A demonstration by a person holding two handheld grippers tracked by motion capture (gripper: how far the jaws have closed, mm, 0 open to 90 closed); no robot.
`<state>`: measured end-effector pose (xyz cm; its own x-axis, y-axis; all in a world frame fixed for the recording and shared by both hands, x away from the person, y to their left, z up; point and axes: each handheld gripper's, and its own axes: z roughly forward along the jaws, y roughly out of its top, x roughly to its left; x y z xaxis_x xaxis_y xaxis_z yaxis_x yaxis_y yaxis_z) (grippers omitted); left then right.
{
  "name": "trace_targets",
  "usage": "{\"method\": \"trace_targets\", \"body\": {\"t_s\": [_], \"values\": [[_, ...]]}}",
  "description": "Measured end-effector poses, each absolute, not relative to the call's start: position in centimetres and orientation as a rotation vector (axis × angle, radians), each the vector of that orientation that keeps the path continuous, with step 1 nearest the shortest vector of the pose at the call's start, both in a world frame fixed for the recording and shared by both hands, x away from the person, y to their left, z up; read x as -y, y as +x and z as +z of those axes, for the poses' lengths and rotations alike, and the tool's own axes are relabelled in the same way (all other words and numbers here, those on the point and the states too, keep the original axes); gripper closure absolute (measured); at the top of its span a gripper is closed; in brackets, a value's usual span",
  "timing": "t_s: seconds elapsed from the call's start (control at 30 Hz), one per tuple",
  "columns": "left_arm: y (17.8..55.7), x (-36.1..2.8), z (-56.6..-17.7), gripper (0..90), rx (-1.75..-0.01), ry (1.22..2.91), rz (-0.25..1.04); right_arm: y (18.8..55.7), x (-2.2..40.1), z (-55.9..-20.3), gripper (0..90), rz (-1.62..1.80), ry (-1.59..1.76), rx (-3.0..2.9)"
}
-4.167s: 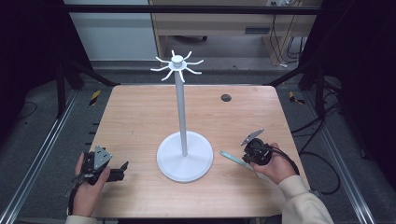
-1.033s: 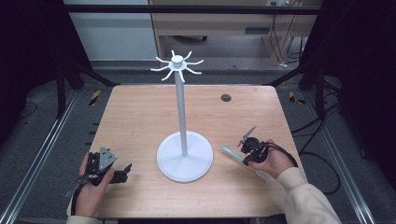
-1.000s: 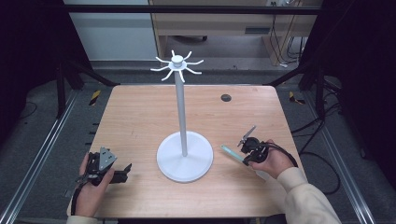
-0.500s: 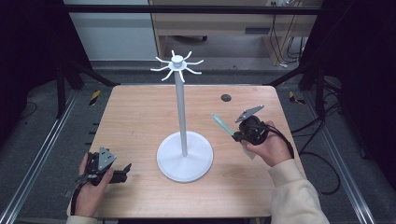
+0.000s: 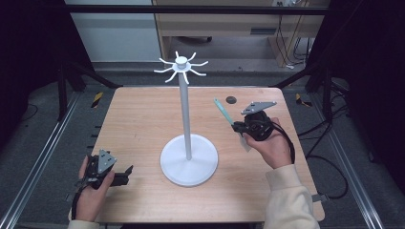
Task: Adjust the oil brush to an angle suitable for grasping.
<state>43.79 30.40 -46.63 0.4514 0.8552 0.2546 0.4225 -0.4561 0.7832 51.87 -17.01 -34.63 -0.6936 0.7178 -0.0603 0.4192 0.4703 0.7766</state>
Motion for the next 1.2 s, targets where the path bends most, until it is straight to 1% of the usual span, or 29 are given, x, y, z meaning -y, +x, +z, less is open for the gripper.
{"method": "trace_targets", "body": {"t_s": [0.2,0.57,0.8,1.2], "values": [[43.7,-30.4,-46.6,2.7,-1.065,2.052,0.861,50.7,16.6,-34.1,82.5,1.165,0.955,-2.258],[43.7,-30.5,-46.6,2.7,-1.062,2.058,0.851,50.2,15.8,-33.3,82.5,1.189,0.942,-2.226],[43.8,-30.6,-46.7,2.7,-1.073,2.058,0.851,50.5,15.5,-30.9,82.5,1.247,0.942,-2.183],[43.7,-30.7,-46.6,2.7,-1.068,2.055,0.851,50.3,16.2,-31.4,82.5,1.264,0.968,-2.158]]}}
